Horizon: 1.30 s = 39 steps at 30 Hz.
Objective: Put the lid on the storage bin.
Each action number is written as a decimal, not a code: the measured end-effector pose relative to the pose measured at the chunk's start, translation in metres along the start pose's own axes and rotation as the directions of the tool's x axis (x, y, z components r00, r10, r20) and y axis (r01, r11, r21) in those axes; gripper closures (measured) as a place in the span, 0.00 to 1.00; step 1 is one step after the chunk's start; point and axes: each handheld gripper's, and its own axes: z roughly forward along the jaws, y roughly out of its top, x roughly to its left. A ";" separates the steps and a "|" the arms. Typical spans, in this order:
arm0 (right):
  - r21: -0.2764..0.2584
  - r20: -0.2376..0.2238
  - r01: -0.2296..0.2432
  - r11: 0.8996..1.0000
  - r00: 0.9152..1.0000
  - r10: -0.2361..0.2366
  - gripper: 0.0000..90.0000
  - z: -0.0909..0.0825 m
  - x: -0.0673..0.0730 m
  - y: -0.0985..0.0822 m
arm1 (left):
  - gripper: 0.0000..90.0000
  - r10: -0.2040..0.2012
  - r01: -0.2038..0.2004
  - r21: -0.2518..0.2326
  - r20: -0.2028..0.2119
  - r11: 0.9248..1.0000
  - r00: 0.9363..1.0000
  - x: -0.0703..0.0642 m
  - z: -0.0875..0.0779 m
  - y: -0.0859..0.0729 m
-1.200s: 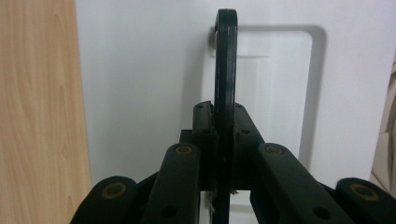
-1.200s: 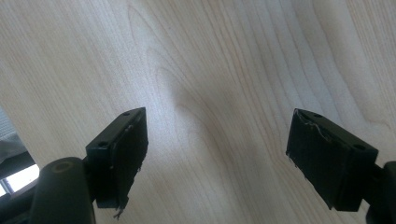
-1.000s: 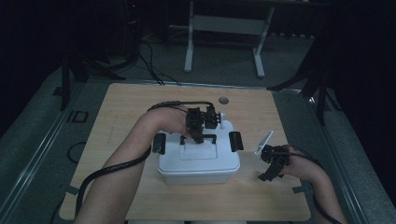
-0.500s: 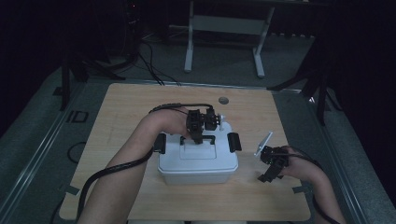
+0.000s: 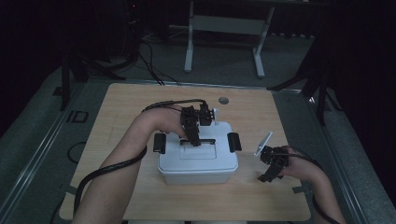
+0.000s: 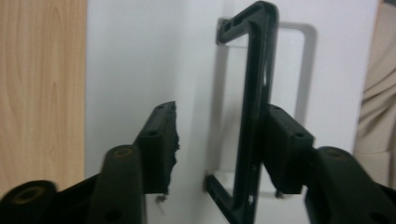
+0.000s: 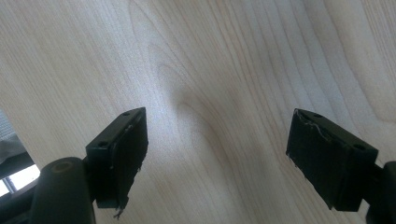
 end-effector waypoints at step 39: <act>-0.007 0.011 -0.004 1.000 1.000 0.004 0.22 -0.006 0.003 0.005 | 0.34 -0.194 0.195 -0.109 0.024 0.975 0.981 -0.005 -0.024 -0.129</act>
